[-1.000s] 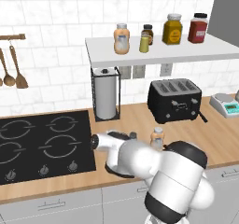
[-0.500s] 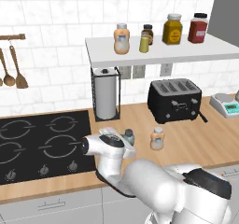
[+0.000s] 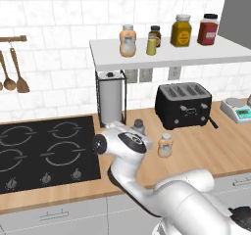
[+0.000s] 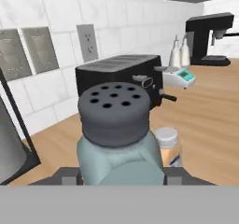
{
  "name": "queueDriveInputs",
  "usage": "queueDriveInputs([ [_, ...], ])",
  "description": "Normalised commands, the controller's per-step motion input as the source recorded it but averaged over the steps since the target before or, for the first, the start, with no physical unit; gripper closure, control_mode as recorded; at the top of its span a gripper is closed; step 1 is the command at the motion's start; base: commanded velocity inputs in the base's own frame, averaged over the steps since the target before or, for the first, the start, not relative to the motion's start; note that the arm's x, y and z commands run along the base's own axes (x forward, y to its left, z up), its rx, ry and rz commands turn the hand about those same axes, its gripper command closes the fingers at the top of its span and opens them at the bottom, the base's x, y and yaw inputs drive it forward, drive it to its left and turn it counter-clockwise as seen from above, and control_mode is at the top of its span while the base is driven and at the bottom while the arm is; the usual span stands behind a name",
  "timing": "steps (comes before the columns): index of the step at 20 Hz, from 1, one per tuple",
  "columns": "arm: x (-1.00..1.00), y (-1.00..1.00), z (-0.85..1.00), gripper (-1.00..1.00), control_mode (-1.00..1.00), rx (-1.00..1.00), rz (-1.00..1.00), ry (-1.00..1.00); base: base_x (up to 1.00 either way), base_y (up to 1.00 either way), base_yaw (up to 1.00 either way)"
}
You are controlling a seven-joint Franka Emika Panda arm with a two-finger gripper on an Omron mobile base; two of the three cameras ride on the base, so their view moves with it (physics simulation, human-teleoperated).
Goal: Put the shaker and condiment bottle from the counter next to their counterparts in the cabinet.
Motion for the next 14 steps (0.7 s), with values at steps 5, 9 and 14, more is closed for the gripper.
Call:
queueDriveInputs([
  [5,-0.30,-0.30,1.00,1.00,-1.00,0.00,0.06,0.01,0.00,0.00,0.00],
  [9,-0.41,-0.41,0.84,1.00,-1.00,0.00,0.06,0.00,0.00,0.00,0.00],
  [14,-0.43,-0.43,0.86,1.00,-1.00,0.00,0.09,0.00,0.00,0.00,0.00],
])
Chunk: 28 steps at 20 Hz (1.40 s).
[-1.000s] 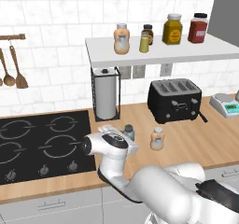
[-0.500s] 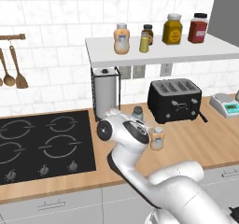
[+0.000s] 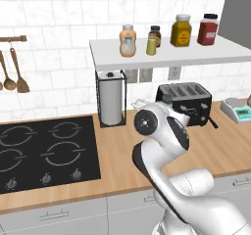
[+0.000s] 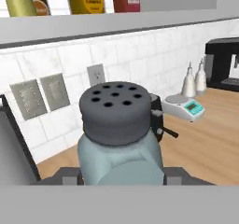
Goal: Put the shaker and condiment bottle from the counter next to their counterparts in the cabinet.
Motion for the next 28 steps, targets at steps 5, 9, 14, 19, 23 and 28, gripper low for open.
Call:
queueDriveInputs([
  [5,-0.43,-0.39,0.96,1.00,-1.00,0.00,0.11,0.00,0.00,0.00,0.00],
  [9,-0.19,-0.36,1.00,1.00,-1.00,0.00,0.10,0.00,0.00,0.00,0.00],
  [14,0.00,-0.30,0.99,1.00,-1.00,0.00,0.11,0.00,0.00,0.00,0.00],
  [19,0.11,-0.30,0.76,1.00,-1.00,-0.02,0.16,0.00,0.00,0.00,0.00],
  [23,0.08,-0.32,0.32,1.00,-1.00,0.00,0.29,0.00,0.00,0.00,0.00],
  [28,0.15,0.00,-0.27,1.00,-1.00,-0.08,0.27,-0.01,0.00,0.00,0.00],
])
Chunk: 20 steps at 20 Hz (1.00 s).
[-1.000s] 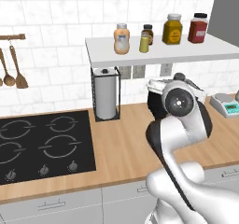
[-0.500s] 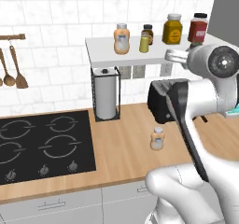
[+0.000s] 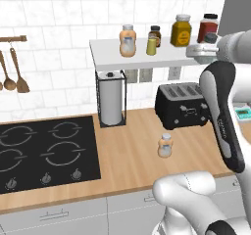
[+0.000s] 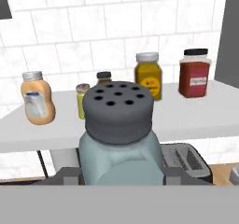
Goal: Put the shaker and condiment bottle from the counter next to their counterparts in the cabinet.
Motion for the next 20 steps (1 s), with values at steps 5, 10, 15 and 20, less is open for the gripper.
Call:
queueDriveInputs([
  [5,0.48,-0.05,0.06,1.00,-1.00,0.00,0.16,-0.02,0.00,0.00,0.00],
  [10,0.69,0.13,-0.19,1.00,-1.00,-0.01,0.09,0.14,0.00,0.00,0.00],
  [15,0.61,-0.06,0.00,1.00,-1.00,0.00,0.09,-0.01,0.00,0.00,0.00],
  [20,0.37,-0.15,-0.01,1.00,-1.00,-0.01,0.14,-0.12,0.00,0.00,0.00],
])
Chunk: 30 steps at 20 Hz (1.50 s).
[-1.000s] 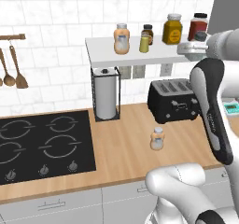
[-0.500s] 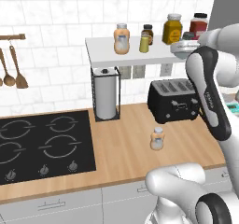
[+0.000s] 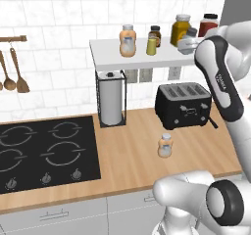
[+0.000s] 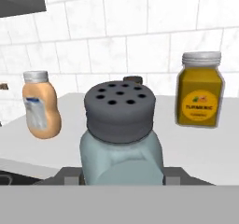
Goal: Put the shaker and condiment bottle from the counter next to their counterparts in the cabinet.
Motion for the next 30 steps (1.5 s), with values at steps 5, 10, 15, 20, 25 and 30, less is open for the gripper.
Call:
queueDriveInputs([
  [5,0.35,0.00,-0.03,1.00,-1.00,-0.07,0.09,-0.06,0.00,0.00,0.00],
  [10,0.30,0.00,-0.03,1.00,-1.00,-0.03,0.05,0.00,0.00,0.00,0.00],
  [15,0.31,0.00,0.00,1.00,-1.00,-0.05,0.05,0.00,0.00,0.00,0.00],
  [20,0.24,0.00,0.00,1.00,-1.00,-0.03,0.03,0.01,0.00,0.00,0.00],
  [25,0.21,0.00,-0.05,1.00,-1.00,-0.01,0.03,0.06,0.00,0.00,0.00],
  [30,0.25,0.00,-0.15,1.00,-1.00,-0.05,0.03,0.00,0.00,0.00,0.00],
])
